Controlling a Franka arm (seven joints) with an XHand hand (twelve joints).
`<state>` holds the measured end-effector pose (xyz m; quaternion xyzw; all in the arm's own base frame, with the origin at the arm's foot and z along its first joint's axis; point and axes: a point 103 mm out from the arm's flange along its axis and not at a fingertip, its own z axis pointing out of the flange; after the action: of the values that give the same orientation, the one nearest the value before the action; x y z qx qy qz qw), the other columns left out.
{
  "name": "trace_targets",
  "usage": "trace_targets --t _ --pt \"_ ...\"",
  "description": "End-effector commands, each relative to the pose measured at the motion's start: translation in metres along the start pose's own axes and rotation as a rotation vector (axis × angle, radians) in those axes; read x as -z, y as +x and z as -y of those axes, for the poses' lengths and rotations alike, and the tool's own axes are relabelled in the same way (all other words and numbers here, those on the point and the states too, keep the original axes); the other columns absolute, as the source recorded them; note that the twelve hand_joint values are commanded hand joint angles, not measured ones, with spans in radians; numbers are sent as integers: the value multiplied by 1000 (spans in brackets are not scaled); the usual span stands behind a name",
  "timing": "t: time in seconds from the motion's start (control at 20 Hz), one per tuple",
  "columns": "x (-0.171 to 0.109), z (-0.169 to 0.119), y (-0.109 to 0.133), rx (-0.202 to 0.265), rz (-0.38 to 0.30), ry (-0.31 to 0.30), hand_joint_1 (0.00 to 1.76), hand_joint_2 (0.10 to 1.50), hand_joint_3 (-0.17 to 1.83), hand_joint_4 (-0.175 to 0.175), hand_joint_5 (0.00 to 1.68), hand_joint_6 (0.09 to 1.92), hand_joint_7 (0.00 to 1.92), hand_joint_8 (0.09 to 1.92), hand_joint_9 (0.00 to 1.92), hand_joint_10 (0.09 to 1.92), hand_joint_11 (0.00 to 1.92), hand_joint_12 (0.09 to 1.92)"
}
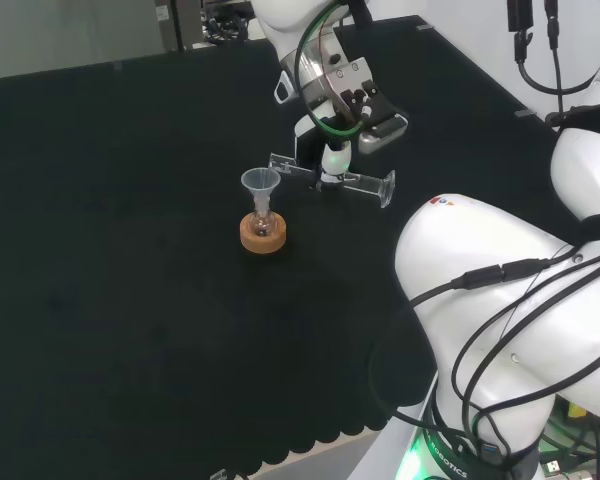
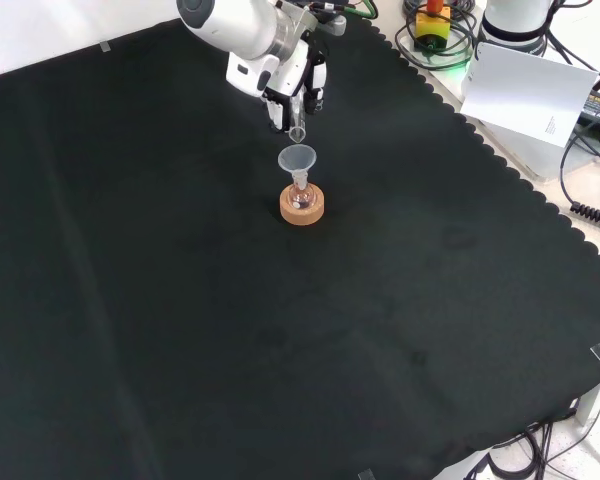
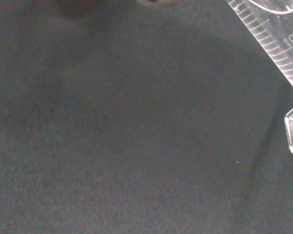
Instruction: Pour the water from the graduated cylinder into the round-bottom flask.
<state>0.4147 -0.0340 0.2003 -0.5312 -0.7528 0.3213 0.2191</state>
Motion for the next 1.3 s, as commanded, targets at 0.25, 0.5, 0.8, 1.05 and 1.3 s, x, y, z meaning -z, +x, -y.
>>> trace_targets --t 0.25,0.5,0.8,1.05,1.3 --pt "4 -1 4 -7 18 63 1252 1139 1 -175 915 1086 954 1079 1435 130 1199 787" --pt "6 -1 6 -17 27 102 1252 1139 1 -175 914 1086 953 1080 1436 127 1200 786" --pt "8 1 5 -51 42 150 1252 1140 1 -175 913 1088 953 1081 1438 125 1201 785" --pt "11 1 7 -68 50 185 1251 1141 1 -175 910 1091 951 1084 1439 122 1203 784" --pt "15 2 8 -77 52 211 1251 1142 1 -175 908 1095 948 1087 1439 120 1203 782"
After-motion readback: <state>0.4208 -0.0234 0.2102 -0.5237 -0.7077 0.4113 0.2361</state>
